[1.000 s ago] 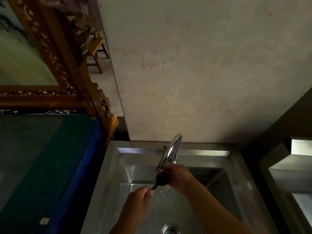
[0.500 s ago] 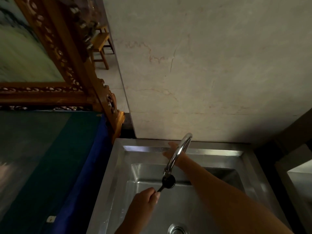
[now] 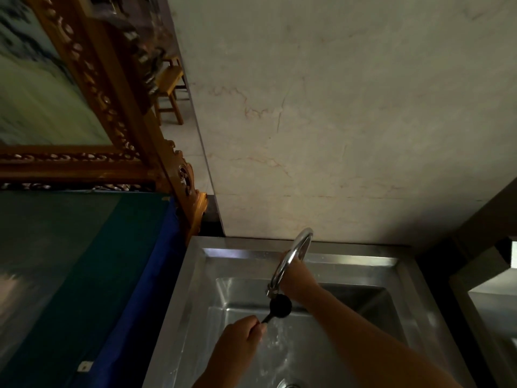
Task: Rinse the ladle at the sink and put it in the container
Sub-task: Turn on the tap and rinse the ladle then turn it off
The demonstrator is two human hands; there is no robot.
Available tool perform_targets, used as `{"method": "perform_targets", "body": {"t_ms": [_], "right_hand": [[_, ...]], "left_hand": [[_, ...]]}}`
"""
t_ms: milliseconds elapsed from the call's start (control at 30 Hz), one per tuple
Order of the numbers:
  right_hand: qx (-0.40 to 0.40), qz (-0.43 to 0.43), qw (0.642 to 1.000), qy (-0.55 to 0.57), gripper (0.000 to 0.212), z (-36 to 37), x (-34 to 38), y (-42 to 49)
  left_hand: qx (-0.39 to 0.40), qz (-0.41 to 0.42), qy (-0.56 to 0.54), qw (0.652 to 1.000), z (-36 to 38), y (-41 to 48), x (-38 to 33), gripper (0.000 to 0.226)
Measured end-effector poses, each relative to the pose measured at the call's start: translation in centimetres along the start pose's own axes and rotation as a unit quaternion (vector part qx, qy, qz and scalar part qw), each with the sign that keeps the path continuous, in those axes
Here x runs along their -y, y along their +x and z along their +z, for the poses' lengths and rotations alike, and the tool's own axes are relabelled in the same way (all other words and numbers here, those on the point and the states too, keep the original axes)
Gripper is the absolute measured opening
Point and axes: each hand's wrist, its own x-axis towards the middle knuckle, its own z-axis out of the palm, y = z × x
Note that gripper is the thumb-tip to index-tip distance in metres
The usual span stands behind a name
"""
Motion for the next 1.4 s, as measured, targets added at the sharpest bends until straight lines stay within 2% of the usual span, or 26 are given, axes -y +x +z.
{"method": "perform_targets", "body": {"t_ms": [167, 267, 333, 433, 500, 633, 933, 1300, 1400], "right_hand": [[0.041, 0.034, 0.982, 0.181, 0.037, -2.8, 0.2, -1.6], [0.122, 0.091, 0.963, 0.222, 0.013, -4.5, 0.7, -5.0], [0.17, 0.146, 0.929, 0.295, 0.016, -5.2, 1.0, -8.3], [0.197, 0.168, 0.881, 0.395, 0.04, -6.1, 1.3, -13.5], [0.187, 0.166, 0.869, 0.427, 0.044, -6.4, 1.7, -16.0], [0.116, 0.16, 0.857, 0.477, 0.038, -7.1, 2.9, -19.9], [0.028, 0.107, 0.818, 0.564, 0.027, -9.5, 7.3, -26.7], [-0.034, 0.028, 0.812, 0.582, 0.025, -12.6, 8.3, -31.8], [-0.049, 0.0, 0.822, 0.568, 0.022, -14.0, 8.3, -33.0]], "left_hand": [[-0.011, -0.009, -0.003, 1.0, -0.4, -1.8, -0.8, 0.036], [-0.025, 0.005, -0.003, 1.0, -1.0, -3.7, -1.7, 0.033], [-0.03, 0.014, 0.0, 0.999, -1.5, -5.0, -2.4, 0.033], [-0.036, 0.041, -0.002, 0.998, -2.4, -7.0, -3.8, 0.031], [-0.026, 0.058, 0.004, 0.998, -2.9, -8.1, -4.4, 0.031], [-0.036, 0.089, 0.014, 0.995, -4.0, -10.3, -5.1, 0.035], [-0.052, 0.151, 0.052, 0.986, -7.6, -14.7, -7.7, 0.037], [-0.136, 0.191, 0.075, 0.969, -10.0, -18.8, -12.2, 0.028], [-0.149, 0.195, 0.076, 0.967, -10.2, -19.4, -13.6, 0.026]]}}
